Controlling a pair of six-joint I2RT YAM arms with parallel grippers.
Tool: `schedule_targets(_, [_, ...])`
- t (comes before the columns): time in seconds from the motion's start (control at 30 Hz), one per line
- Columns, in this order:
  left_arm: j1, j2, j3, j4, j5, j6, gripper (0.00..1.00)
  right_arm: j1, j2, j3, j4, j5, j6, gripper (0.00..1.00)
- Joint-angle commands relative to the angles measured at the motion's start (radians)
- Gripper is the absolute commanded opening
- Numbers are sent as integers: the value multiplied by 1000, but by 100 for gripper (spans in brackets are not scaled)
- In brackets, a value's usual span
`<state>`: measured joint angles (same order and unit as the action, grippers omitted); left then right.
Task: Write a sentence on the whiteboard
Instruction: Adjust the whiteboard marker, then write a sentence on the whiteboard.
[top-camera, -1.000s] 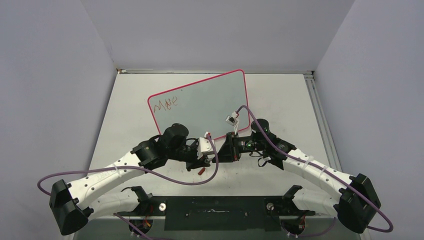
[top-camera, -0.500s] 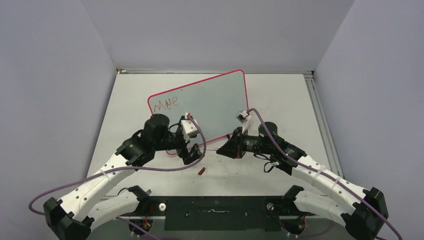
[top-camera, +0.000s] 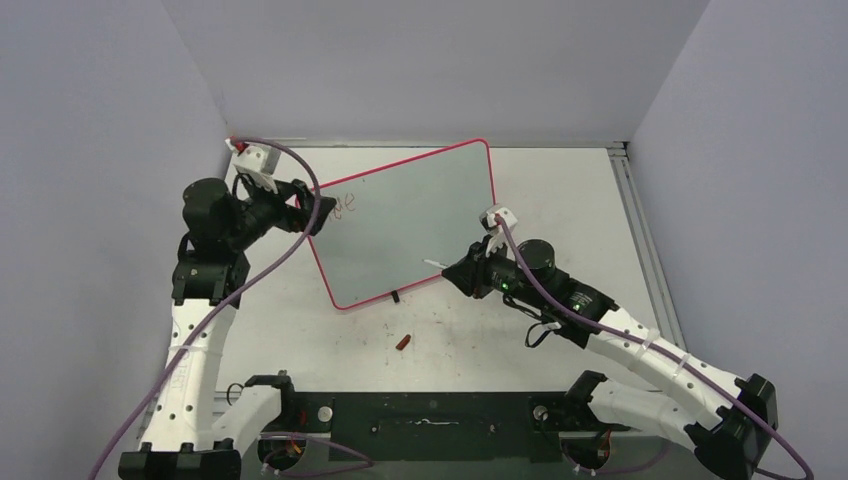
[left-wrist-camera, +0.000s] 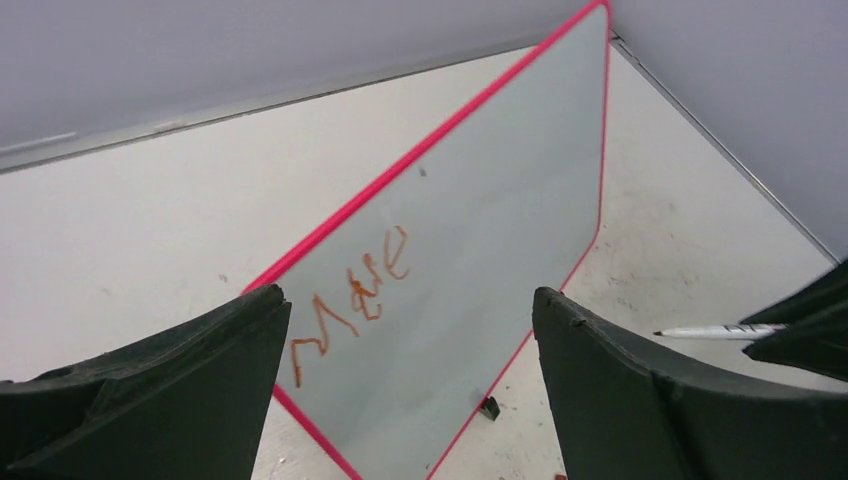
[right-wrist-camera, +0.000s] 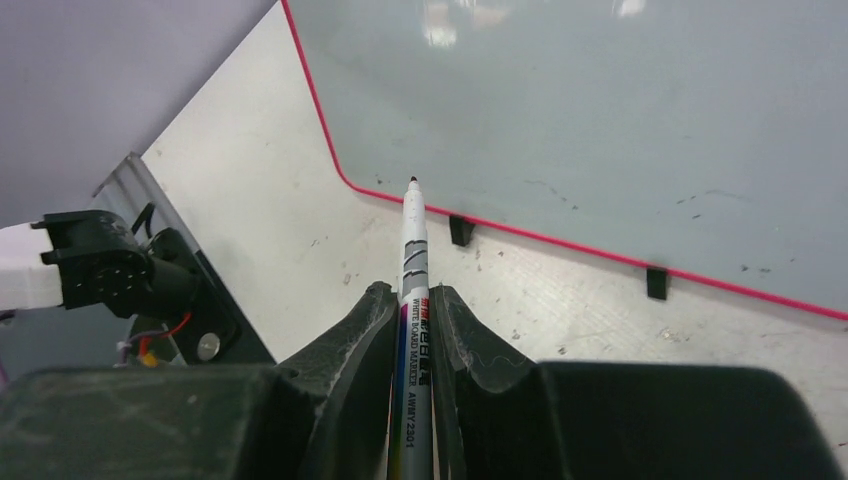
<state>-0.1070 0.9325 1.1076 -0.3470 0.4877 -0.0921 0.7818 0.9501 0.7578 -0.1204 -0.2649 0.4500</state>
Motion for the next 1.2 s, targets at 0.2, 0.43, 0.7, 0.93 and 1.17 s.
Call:
schedule_targets(0.2, [309,28,-146,261,335,-163,90,85,78,80,249,246,-177,5])
schedule_targets(0.43, [402,66,-282,431,443,-187,90,45,204,145,338,61,-200,5])
schedule_targets(0.7, [414,155,-273,439,498,-164,89,-79,282,175,461,-133,-173,5])
schedule_targets(0.93, [412,178,-290,417,494,-147,88,-95,355,206,541,-113,-183,5])
schedule_targets(1.17, [401,203,-282,357,451,-124,84,-11,398,238,528,90,-291,5])
